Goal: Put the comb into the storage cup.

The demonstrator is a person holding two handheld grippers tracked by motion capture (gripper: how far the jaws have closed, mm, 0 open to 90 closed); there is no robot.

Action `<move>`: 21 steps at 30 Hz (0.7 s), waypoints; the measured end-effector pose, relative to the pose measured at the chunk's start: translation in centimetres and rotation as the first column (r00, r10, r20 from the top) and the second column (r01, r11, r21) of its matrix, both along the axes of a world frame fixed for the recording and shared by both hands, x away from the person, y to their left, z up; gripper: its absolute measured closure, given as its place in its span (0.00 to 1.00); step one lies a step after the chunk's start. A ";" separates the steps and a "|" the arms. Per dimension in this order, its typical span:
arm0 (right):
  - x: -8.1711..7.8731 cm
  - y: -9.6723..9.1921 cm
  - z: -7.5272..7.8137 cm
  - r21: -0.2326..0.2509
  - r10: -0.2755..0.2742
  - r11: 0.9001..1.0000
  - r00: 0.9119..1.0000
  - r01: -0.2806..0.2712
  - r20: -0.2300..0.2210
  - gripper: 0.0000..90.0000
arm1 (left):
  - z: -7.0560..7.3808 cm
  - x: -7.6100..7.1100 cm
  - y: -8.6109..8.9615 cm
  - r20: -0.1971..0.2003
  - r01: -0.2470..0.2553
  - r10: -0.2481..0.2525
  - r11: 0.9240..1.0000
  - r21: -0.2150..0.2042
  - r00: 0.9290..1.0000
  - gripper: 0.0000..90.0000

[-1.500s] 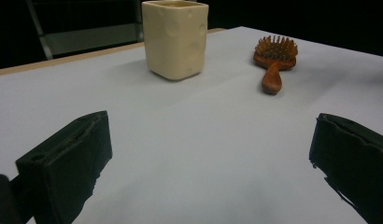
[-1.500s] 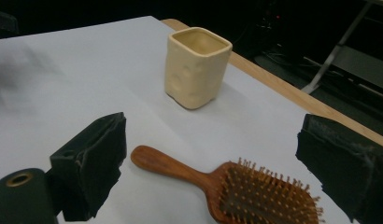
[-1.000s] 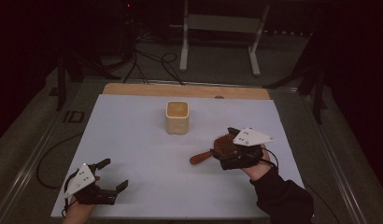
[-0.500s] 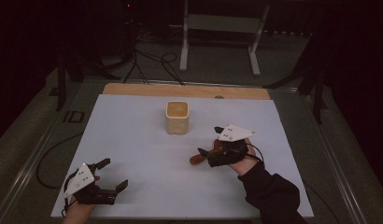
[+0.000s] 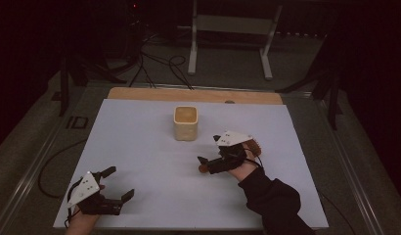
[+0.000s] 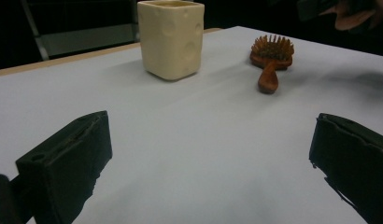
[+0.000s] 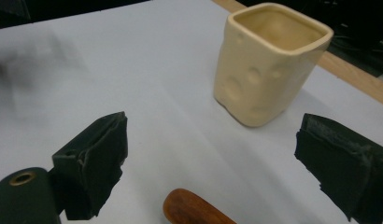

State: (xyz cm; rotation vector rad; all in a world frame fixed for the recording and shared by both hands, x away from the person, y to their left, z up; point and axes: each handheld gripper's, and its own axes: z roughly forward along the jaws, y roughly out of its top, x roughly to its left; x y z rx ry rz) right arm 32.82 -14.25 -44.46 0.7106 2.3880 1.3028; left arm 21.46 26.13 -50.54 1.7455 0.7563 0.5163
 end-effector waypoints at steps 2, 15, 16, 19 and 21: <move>0.3 0.2 -0.3 -0.003 0.002 1.000 1.000 -0.002 -0.009 0.10 | 0.0 0.0 0.0 0.000 0.000 0.000 1.000 0.004 1.000 0.00; 1.5 1.5 -2.5 -0.018 0.012 1.000 0.998 -0.013 -0.058 0.14 | 0.0 0.0 0.0 0.001 0.002 -0.002 1.000 0.003 1.000 0.00; 1.5 1.6 -2.5 -0.021 0.005 1.000 0.998 -0.007 -0.058 0.14 | 0.0 0.0 0.1 0.001 0.002 -0.002 1.000 0.003 1.000 0.00; 1.7 1.8 -2.8 -0.027 0.006 1.000 0.998 -0.007 -0.067 0.15 | -0.1 -0.1 0.0 0.000 0.002 -0.002 1.000 0.006 1.000 0.00; 1.9 1.9 -3.0 -0.041 0.004 0.999 0.997 -0.006 -0.073 0.16 | 0.0 -0.1 0.1 0.001 0.001 -0.001 1.000 0.003 1.000 0.00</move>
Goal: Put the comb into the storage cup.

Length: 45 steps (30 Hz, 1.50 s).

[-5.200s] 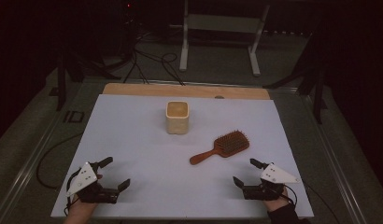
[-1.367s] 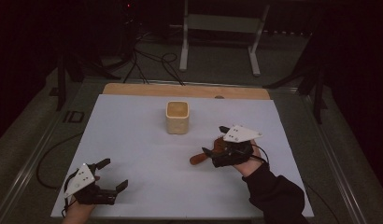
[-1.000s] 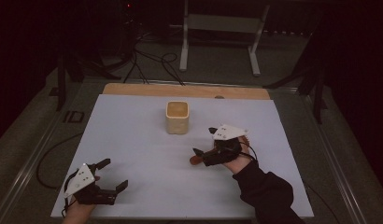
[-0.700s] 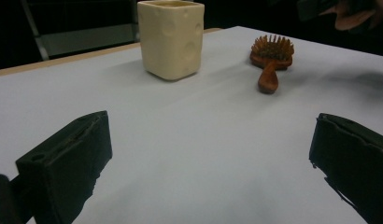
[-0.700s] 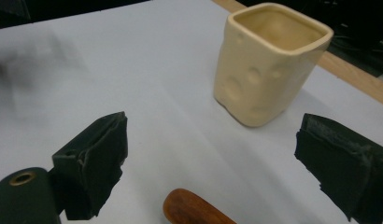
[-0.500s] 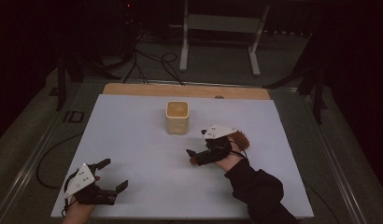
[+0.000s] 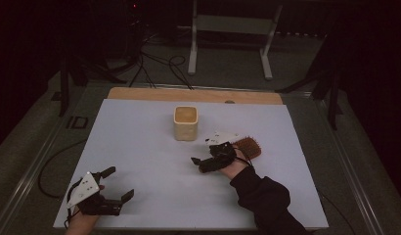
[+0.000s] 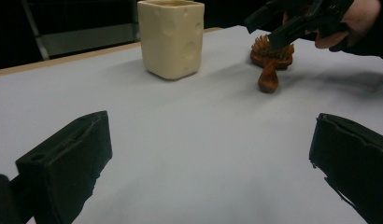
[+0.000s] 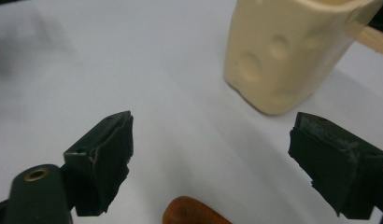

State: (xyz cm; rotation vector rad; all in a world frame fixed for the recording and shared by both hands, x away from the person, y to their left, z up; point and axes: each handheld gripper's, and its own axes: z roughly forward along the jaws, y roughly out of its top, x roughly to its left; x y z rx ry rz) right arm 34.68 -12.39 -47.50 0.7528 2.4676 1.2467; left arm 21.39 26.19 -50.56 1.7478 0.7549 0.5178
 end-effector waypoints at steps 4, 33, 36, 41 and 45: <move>0.4 0.1 -0.7 -0.013 -0.012 1.000 1.000 0.012 -0.022 0.23 | 0.0 0.0 0.0 -0.002 0.000 0.000 1.000 0.002 1.000 0.00; 1.2 1.4 -2.8 -0.181 -0.044 0.983 0.994 0.025 -0.099 1.00 | -0.1 -0.1 0.1 -0.003 -0.007 0.007 1.000 -0.002 1.000 0.00; 1.2 1.5 -3.0 -0.193 -0.036 0.981 0.994 0.016 -0.101 1.00 | -0.1 -0.1 0.1 -0.004 -0.007 0.007 1.000 -0.001 1.000 0.00; 1.1 1.6 -3.1 -0.206 -0.040 0.978 0.993 0.017 -0.107 1.00 | -0.1 -0.1 0.1 -0.004 -0.007 0.007 1.000 -0.002 1.000 0.00; 1.0 1.6 -3.4 -0.218 -0.044 0.976 0.992 0.016 -0.121 1.00 | -0.1 -0.1 0.2 -0.005 -0.007 0.007 1.000 -0.003 1.000 0.00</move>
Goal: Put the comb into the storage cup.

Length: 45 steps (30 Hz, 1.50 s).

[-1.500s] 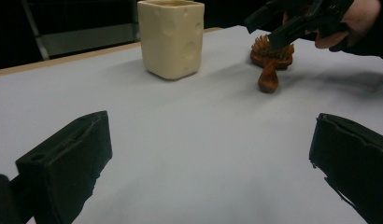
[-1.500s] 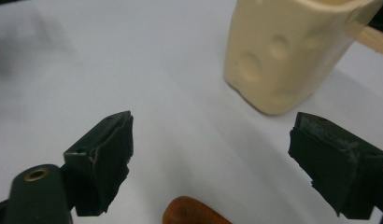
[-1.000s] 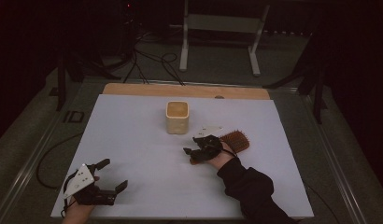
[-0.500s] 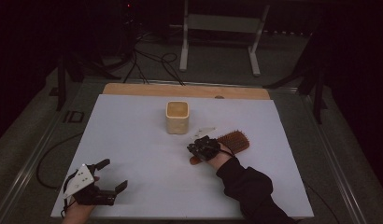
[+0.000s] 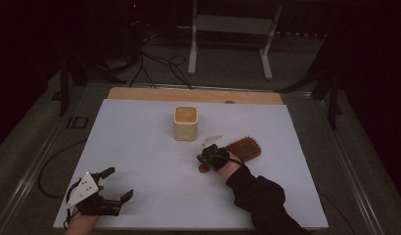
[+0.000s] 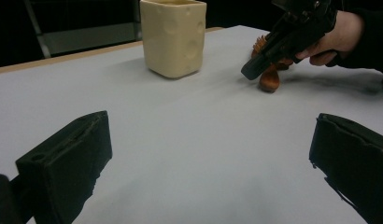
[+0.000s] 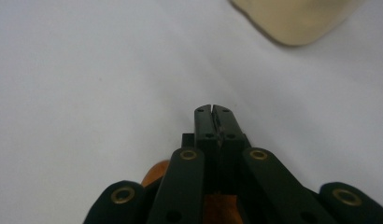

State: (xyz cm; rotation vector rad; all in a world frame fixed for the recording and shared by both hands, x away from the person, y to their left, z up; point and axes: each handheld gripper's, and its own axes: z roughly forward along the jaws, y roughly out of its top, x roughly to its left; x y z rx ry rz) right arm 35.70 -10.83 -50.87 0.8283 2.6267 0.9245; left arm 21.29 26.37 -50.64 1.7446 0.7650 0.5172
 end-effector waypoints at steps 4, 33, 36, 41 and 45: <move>-0.1 0.0 -0.4 -0.016 0.003 1.000 1.000 -0.003 -0.013 1.00 | 0.0 0.0 0.0 -0.004 0.000 0.000 1.000 0.004 1.000 0.00; -4.3 -4.6 -0.3 -0.038 -0.002 0.999 0.999 0.000 -0.033 1.00 | 0.0 -0.1 -0.1 -0.001 -0.005 0.005 1.000 0.012 1.000 0.00; -4.8 -5.4 -0.2 -0.042 -0.010 0.999 0.999 0.008 -0.039 1.00 | 0.0 -0.1 -0.1 0.000 -0.007 0.007 1.000 0.011 1.000 0.00; -5.7 -7.2 -0.1 -0.053 -0.027 0.998 0.999 0.025 -0.036 1.00 | 0.0 -0.1 -0.1 -0.001 -0.009 0.009 1.000 0.007 1.000 0.00; -6.1 -8.2 0.0 -0.053 -0.045 0.998 0.998 0.043 -0.037 1.00 | 0.0 -0.1 -0.1 -0.002 -0.008 0.008 1.000 0.010 1.000 0.00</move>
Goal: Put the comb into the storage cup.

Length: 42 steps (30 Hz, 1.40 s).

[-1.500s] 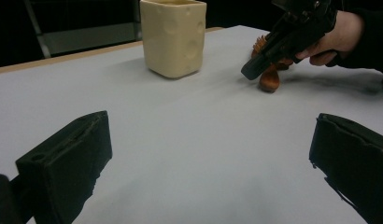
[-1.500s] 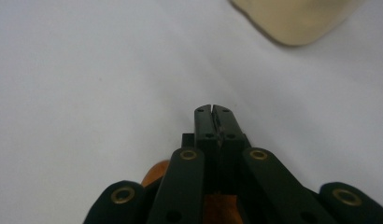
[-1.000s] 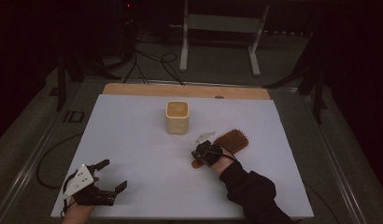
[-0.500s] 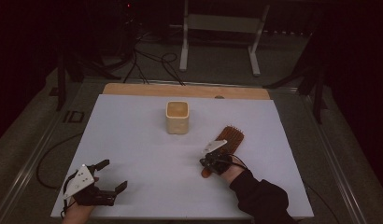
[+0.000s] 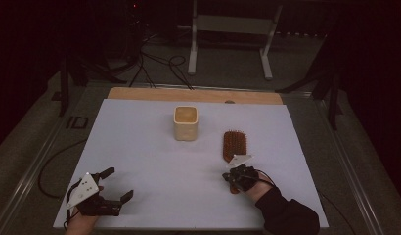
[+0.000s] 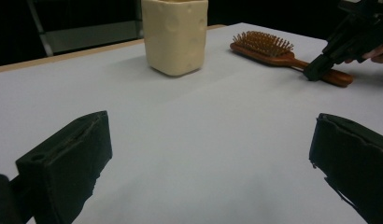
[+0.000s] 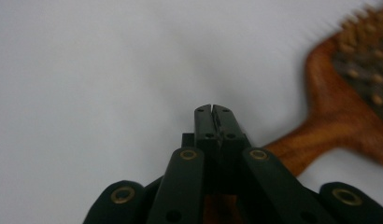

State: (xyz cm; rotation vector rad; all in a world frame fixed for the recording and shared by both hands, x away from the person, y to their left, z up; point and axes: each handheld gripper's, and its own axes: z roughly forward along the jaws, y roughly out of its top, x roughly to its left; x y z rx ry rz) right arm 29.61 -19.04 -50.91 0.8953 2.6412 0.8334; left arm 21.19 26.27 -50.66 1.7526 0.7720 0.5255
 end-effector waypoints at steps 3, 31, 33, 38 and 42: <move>-0.3 -1.0 0.1 0.004 -0.022 1.000 1.000 0.022 -0.003 1.00 | 0.0 0.0 0.0 -0.002 -0.001 0.001 1.000 0.004 1.000 0.00; 0.0 -7.7 0.5 -0.002 -0.174 0.985 0.985 0.174 0.010 1.00 | -0.1 0.0 0.0 -0.004 -0.004 0.004 1.000 0.004 1.000 0.00; 0.1 -8.0 0.6 -0.004 -0.184 0.983 0.983 0.184 0.013 1.00 | -0.1 0.1 0.0 -0.004 -0.004 0.004 1.000 0.004 1.000 0.00; 0.0 -8.2 1.2 0.025 -0.176 0.984 0.984 0.175 0.022 1.00 | -0.1 0.1 -0.1 -0.006 0.001 0.000 1.000 0.009 1.000 0.00; -0.1 -8.0 1.8 0.013 -0.158 0.987 0.987 0.158 0.041 1.00 | -0.1 0.0 -0.1 -0.004 -0.002 0.002 1.000 0.006 1.000 0.00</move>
